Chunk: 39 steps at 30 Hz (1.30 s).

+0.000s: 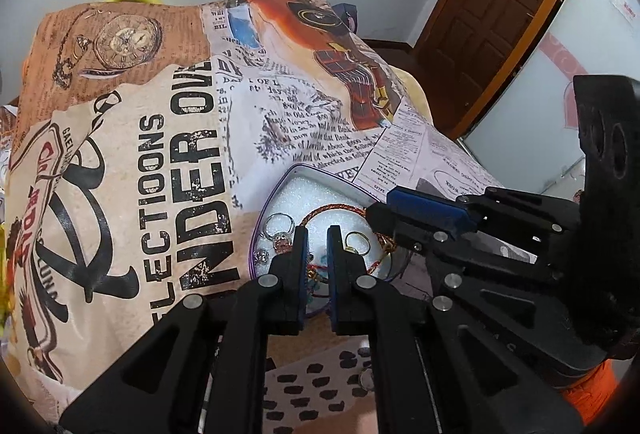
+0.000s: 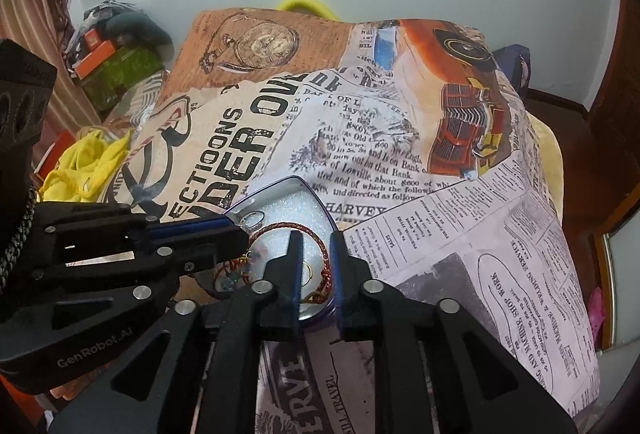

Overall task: Organize jewelry
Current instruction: 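Carry both pieces over the tin and open both tools to release them, then move both tools to the silver ring on the bedcover and grasp it with the right tool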

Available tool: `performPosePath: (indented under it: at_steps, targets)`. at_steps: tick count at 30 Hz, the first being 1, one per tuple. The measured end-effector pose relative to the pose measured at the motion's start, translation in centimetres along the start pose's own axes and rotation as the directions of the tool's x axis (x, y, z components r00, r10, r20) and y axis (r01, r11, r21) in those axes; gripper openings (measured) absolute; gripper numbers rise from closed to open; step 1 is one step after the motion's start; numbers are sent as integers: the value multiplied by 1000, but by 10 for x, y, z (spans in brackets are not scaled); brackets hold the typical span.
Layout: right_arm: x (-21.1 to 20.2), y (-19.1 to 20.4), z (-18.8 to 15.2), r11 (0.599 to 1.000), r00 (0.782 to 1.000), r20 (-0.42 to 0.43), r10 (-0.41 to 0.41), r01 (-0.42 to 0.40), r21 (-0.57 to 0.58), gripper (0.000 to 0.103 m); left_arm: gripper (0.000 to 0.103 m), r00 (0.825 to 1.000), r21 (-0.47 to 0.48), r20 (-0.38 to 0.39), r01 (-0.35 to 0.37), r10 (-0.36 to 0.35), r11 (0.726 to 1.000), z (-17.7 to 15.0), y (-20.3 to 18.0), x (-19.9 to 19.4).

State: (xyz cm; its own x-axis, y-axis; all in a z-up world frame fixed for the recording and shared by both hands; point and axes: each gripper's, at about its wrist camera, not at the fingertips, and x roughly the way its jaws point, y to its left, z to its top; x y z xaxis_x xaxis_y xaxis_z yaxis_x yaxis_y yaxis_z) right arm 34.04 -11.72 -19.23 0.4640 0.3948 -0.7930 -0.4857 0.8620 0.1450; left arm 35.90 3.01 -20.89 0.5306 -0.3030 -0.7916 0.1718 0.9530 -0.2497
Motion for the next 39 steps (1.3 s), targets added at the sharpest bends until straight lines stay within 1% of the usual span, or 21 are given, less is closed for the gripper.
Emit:
performPosePath:
  at_steps: [3, 8, 16, 21, 27, 28, 30, 31, 32, 39]
  targets:
    - [-4, 1, -1, 1000, 1000, 5, 2, -2, -5, 15, 6, 1000, 6, 8, -13, 13, 1000, 0, -1, -4]
    - [-13, 7, -2, 999, 1000, 19, -18, 18, -33, 15, 6, 999, 14, 21, -42, 41, 999, -2, -2, -15]
    - [-38, 18, -3, 998, 999, 49, -24, 27, -57, 15, 6, 995, 33, 54, -84, 82, 996, -9, -7, -43]
    - [-55, 27, -7, 997, 997, 69, -28, 33, -72, 15, 6, 993, 39, 70, -94, 91, 995, -15, -11, -62]
    - [-72, 35, -16, 997, 996, 84, -25, 31, -70, 17, 12, 990, 53, 83, -116, 111, 992, -29, -18, -82]
    - [-75, 35, -18, 997, 996, 85, -22, 28, -68, 19, 13, 990, 55, 84, -118, 113, 992, -31, -19, -84]
    - [-79, 37, -22, 998, 996, 88, -21, 27, -64, 29, 16, 989, 59, 84, -124, 119, 990, -37, -20, -89]
    - [-80, 38, -25, 998, 996, 92, -22, 27, -63, 35, 18, 989, 61, 83, -127, 121, 990, -41, -21, -91]
    - [-82, 39, -28, 998, 995, 95, -20, 26, -59, 38, 20, 989, 63, 81, -128, 123, 990, -45, -21, -93]
    - [-80, 41, -48, 999, 998, 63, -9, 12, -41, 38, 23, 991, 76, 50, -130, 126, 989, -66, -22, -93]
